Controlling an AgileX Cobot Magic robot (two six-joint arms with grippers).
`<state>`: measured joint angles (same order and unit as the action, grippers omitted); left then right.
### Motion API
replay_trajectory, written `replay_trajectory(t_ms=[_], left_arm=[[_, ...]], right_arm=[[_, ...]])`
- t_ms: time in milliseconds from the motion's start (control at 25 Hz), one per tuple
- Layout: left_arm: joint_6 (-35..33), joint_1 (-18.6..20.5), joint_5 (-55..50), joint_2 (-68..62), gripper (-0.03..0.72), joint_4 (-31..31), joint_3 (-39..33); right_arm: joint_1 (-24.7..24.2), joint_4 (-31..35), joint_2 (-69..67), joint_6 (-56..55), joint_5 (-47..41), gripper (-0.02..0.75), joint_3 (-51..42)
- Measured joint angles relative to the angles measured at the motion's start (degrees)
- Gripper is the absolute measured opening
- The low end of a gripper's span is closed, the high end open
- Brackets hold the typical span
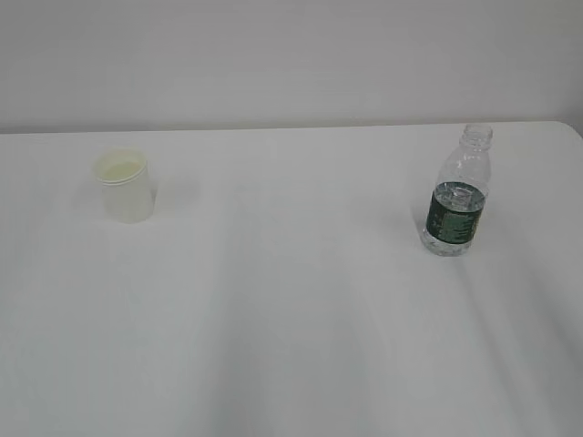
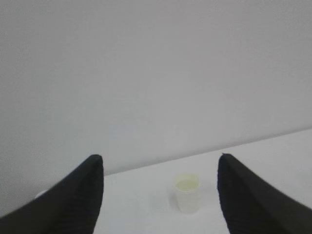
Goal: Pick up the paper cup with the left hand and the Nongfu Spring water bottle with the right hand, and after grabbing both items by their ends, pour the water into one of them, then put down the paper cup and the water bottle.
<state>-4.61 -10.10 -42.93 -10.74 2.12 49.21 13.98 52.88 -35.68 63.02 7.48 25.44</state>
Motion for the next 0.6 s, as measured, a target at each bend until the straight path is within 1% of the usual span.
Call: replay_trajectory(t_ms=[160, 400, 520, 600], left_arm=[[0.0, 0.0, -4.1, 0.3, 0.524, -0.6, 0.0], [0.0, 0.0, -5.9, 3.0, 0.524, -1.6, 0.0], [0.0, 0.0, -6.1, 5.0, 0.524, -2.1, 0.0], [0.0, 0.0, -6.7, 6.0, 0.524, -2.1, 0.2]], right_arm=[[0.0, 0.2, 0.9, 0.5, 0.0, 0.592, 0.0], [0.0, 0.4, 5.0, 2.4, 0.0, 0.592, 0.0], [0.0, 1.8, 6.2, 4.1, -0.1, 0.592, 0.0], [0.0, 4.0, 6.8, 6.2, -0.9, 0.592, 0.0]])
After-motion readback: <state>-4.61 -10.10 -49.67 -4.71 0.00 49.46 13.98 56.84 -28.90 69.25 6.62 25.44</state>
